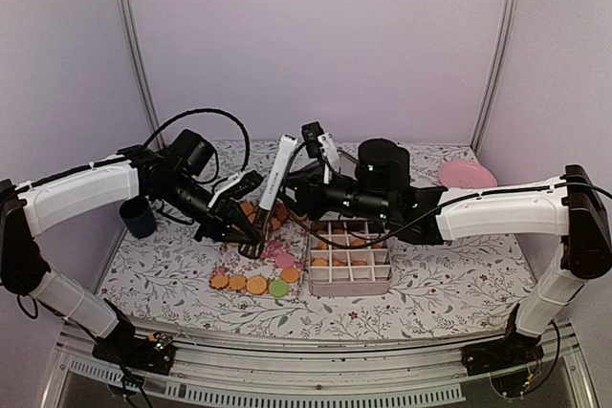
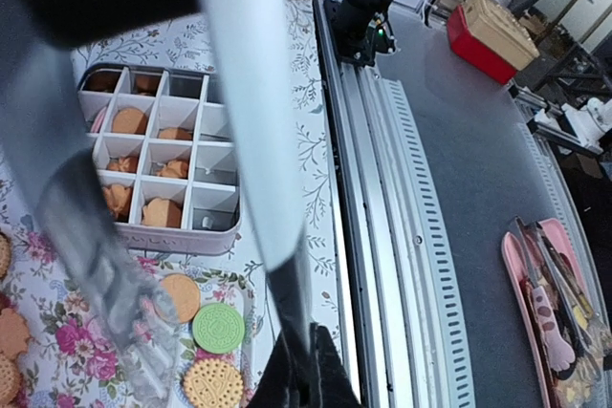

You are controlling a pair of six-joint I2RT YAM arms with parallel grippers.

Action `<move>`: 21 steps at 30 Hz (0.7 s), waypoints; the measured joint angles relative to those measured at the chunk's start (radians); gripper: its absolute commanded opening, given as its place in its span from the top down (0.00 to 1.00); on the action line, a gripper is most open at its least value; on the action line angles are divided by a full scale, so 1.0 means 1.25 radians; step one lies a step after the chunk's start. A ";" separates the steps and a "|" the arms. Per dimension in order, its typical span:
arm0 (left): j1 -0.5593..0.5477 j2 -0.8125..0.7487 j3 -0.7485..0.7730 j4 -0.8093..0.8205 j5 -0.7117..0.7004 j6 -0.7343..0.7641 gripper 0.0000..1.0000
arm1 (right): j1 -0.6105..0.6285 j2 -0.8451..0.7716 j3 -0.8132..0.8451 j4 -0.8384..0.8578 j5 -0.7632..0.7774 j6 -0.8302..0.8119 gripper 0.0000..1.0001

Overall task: Pack the cookies
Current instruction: Pass from the right arm to the left, then pass from the left arm to the right

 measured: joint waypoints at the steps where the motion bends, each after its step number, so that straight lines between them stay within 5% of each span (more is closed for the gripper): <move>1: 0.000 0.001 0.000 -0.004 0.002 0.000 1.00 | -0.007 -0.004 -0.005 0.007 -0.013 0.001 0.35; 4: -0.001 0.001 0.000 -0.010 0.005 0.003 1.00 | -0.043 -0.021 -0.038 0.013 -0.080 0.009 0.17; 9: -0.001 0.002 0.000 -0.013 0.000 0.001 1.00 | -0.141 -0.047 -0.080 0.004 -0.276 0.012 0.08; 21: -0.001 0.024 0.003 -0.015 -0.018 -0.009 1.00 | -0.135 -0.018 0.035 -0.054 -0.470 -0.031 0.14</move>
